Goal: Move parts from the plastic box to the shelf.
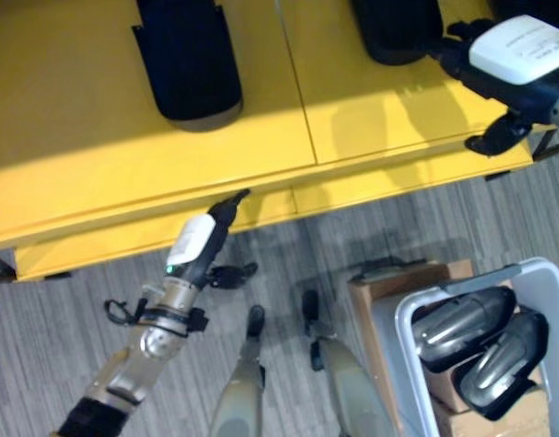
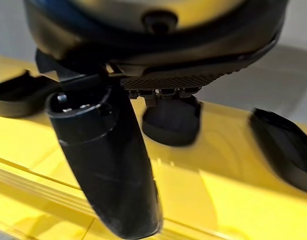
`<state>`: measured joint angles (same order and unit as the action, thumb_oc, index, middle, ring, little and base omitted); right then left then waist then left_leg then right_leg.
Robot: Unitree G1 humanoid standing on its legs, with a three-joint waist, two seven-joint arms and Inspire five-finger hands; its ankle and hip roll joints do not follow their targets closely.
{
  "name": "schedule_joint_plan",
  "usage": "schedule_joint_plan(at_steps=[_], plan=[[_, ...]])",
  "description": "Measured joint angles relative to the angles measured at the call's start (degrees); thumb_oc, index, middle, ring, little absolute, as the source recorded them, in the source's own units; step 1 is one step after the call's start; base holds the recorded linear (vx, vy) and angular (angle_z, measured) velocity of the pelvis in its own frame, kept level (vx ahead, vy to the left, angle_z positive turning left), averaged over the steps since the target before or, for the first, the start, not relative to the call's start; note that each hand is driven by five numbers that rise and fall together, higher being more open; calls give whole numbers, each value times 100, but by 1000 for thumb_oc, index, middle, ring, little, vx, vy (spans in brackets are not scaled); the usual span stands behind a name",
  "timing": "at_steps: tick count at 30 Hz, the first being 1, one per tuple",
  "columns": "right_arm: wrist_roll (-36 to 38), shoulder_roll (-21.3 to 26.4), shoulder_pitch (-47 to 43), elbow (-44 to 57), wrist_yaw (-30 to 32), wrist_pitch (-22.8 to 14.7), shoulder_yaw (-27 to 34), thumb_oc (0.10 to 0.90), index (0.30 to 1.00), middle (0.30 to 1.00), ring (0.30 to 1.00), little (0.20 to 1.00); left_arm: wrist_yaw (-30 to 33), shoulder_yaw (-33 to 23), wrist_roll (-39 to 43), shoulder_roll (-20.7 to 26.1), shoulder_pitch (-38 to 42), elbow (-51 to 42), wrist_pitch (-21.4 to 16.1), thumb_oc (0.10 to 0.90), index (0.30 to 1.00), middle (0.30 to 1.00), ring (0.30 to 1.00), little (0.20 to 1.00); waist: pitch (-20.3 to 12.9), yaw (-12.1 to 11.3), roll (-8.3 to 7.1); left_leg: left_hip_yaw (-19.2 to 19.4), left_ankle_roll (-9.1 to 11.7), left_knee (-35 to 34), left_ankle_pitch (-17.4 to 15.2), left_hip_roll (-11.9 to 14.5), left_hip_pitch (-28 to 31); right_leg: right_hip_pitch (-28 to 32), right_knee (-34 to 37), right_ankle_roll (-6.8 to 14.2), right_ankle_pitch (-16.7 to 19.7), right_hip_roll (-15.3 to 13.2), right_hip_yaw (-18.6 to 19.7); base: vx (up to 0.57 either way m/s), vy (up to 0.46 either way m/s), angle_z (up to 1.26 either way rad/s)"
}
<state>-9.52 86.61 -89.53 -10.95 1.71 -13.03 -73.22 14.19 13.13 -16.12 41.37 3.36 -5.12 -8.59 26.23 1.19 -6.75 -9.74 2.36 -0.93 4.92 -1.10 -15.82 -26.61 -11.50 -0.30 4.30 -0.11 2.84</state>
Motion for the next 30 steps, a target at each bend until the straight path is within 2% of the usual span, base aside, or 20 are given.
schedule_joint_plan(at_steps=[4,6,14,18,22,30], plan=[[-129,-2,-626,-33,3,3,-714,900,1000,1000,1000,1000,-1,10,0,8,-24,0,0,900,1000,1000,1000,1000,-1,4,-75,9,-6,-1,-10,-1,-33,-22,41,-2,13,9,35,9,-9,-3],[-157,-9,-729,-33,4,3,-824,900,1000,1000,1000,1000,0,9,0,14,-27,0,0,900,1000,1000,1000,1000,-1,4,-77,13,-13,-1,-19,-1,-43,-27,56,-1,13,9,40,0,0,0],[-172,-296,-733,-169,27,12,-823,900,1000,1000,1000,1000,3,-43,1,48,-141,0,-3,900,1000,1000,1000,1000,11,0,-157,16,-13,0,-22,-1,-113,-97,62,-2,16,8,37,0,0,0],[-173,-536,-734,-706,159,19,-821,900,1000,1000,1000,1000,16,-55,1,50,-209,6,-2,900,1000,1000,1000,1000,10,-36,-168,9,-11,1,-20,-3,-130,-108,62,-2,16,2,29,0,0,0],[-173,-555,-747,-1132,237,76,-819,900,1000,1000,1000,1000,18,-82,1,49,-292,6,-3,900,1000,1000,1000,1000,10,-137,-168,4,-11,15,-20,-4,-216,-191,55,-3,17,3,27,0,0,0],[-175,-599,-880,-1537,408,188,-814,900,1000,1000,1000,1000,64,-199,4,50,-326,9,-3,900,1000,1000,1000,1000,10,-146,-167,0,-10,19,-19,-8,-285,-259,52,-5,20,-3,17,0,0,0]])
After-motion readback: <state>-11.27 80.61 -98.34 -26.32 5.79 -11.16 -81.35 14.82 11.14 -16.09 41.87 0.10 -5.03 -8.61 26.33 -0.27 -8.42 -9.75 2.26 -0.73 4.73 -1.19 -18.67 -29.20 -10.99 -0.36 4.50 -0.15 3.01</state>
